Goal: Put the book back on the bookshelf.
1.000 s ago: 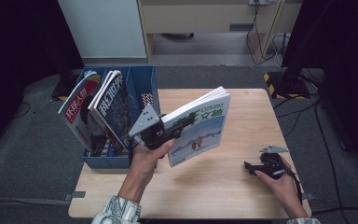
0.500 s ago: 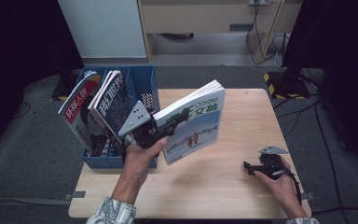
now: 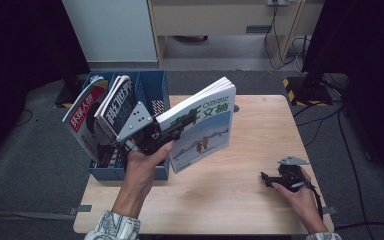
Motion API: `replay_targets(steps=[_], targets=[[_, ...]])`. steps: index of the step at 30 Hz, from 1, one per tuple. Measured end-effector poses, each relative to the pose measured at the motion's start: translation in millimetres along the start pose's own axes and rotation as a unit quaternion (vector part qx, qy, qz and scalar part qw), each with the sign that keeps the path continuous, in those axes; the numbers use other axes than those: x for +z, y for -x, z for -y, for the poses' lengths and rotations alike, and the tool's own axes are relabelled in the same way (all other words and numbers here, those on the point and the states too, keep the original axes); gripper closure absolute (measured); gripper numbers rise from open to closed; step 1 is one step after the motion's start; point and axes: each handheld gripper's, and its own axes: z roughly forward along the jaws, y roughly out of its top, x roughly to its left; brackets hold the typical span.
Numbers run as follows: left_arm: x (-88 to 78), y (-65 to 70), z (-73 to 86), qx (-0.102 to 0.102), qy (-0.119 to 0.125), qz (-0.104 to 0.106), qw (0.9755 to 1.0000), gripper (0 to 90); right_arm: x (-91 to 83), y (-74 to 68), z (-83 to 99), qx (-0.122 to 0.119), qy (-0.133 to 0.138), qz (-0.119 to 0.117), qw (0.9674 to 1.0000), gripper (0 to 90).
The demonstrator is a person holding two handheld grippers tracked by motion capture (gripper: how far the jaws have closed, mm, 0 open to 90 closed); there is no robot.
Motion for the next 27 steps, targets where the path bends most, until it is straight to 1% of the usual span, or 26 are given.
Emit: replay_targets(steps=[2,7,12,16,18,22,26,27], targets=[[-2.5,-0.6,-3.7,0.002,0.000,-0.002,1.0000,73.3,0.3,-0.1,-0.2,0.000,0.000,0.000,1.0000,9.9],[-7.8,-4.6,-9.8,0.000,0.005,-0.008,1.0000,73.3,0.3,-0.1,-0.1,0.000,0.000,0.000,1.0000,9.9],[-10.4,-8.5,-15.0,0.004,0.007,-0.014,0.9999,73.3,0.5,0.8,-0.5,-0.003,-0.001,-0.004,1.0000,9.8],[-12.6,-13.9,-16.5,-0.003,0.009,-0.016,0.9998,73.3,0.6,0.8,-0.4,-0.003,-0.001,-0.004,1.0000,9.8],[-13.8,-15.4,-16.9,-0.003,0.010,-0.018,0.9998,73.3,0.6,0.8,-0.4,-0.003,-0.001,-0.004,1.0000,9.8],[-18.5,-16.8,-18.3,-0.001,0.010,-0.027,0.9996,73.3,0.7,0.7,-0.5,-0.002,0.000,-0.004,1.0000,9.6],[-26.1,-20.2,-18.3,-0.011,0.019,-0.038,0.9990,73.3,0.7,0.9,-0.5,-0.004,-0.001,-0.004,1.0000,9.6],[-27.9,-21.1,-18.7,-0.011,0.019,-0.040,0.9990,73.3,0.7,0.9,-0.5,-0.004,-0.001,-0.004,1.0000,9.6]])
